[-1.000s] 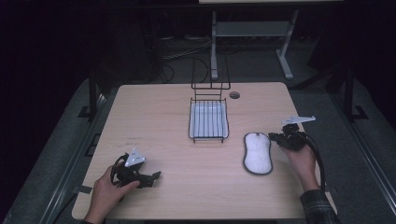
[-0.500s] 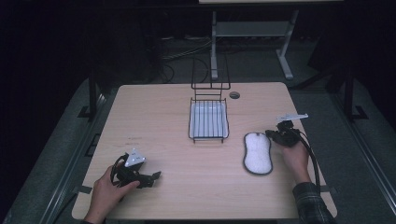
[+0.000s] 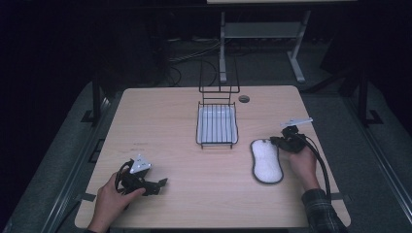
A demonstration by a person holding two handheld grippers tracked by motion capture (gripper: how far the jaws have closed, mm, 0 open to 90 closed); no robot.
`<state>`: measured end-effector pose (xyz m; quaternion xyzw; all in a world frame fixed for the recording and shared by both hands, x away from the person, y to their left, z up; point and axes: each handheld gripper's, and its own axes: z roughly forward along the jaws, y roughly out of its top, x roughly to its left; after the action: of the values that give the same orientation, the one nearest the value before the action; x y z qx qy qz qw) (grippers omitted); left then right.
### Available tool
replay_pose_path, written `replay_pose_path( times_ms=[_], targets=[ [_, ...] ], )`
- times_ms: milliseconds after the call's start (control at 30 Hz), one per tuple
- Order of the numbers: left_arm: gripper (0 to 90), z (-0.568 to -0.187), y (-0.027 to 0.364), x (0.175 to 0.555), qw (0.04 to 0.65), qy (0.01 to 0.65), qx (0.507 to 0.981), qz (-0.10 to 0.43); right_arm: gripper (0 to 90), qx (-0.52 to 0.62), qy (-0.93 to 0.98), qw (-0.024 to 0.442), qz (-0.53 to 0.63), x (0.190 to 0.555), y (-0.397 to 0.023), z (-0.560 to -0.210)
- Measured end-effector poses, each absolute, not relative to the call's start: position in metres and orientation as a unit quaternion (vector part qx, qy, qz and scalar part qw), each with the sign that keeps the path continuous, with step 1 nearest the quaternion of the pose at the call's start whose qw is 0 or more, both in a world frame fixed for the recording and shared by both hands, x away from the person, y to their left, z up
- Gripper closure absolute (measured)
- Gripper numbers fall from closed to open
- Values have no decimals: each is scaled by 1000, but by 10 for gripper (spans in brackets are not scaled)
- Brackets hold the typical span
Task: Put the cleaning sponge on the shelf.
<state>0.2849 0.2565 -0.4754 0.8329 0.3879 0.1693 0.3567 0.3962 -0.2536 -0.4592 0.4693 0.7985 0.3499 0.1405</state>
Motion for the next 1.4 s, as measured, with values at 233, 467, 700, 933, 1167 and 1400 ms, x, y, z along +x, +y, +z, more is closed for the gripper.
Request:
replay_pose_path(
  times_ms=[233, 467, 700, 933, 1167, 1400],
  targets=[
    [126, -475, 256, 285, 357, 388, 833, 169, 899, 450, 812, 134, 346, 394, -238, -458],
    [126, -475, 256, 285, 357, 388, 833, 169, 899, 430, 824, 128, 346, 393, -227, -458],
    [126, -475, 256, 285, 357, 388, 833, 169, 899, 411, 835, 116, 347, 390, -211, -457],
    [126, -475, 256, 285, 357, 388, 833, 169, 899, 399, 840, 114, 350, 386, -202, -453],
    [126, -475, 257, 285, 357, 388, 833, 169, 899, 404, 832, 118, 361, 363, -219, -440],
    [126, -475, 257, 285, 357, 388, 833, 169, 899, 403, 831, 122, 364, 328, -231, -432]
  ],
)
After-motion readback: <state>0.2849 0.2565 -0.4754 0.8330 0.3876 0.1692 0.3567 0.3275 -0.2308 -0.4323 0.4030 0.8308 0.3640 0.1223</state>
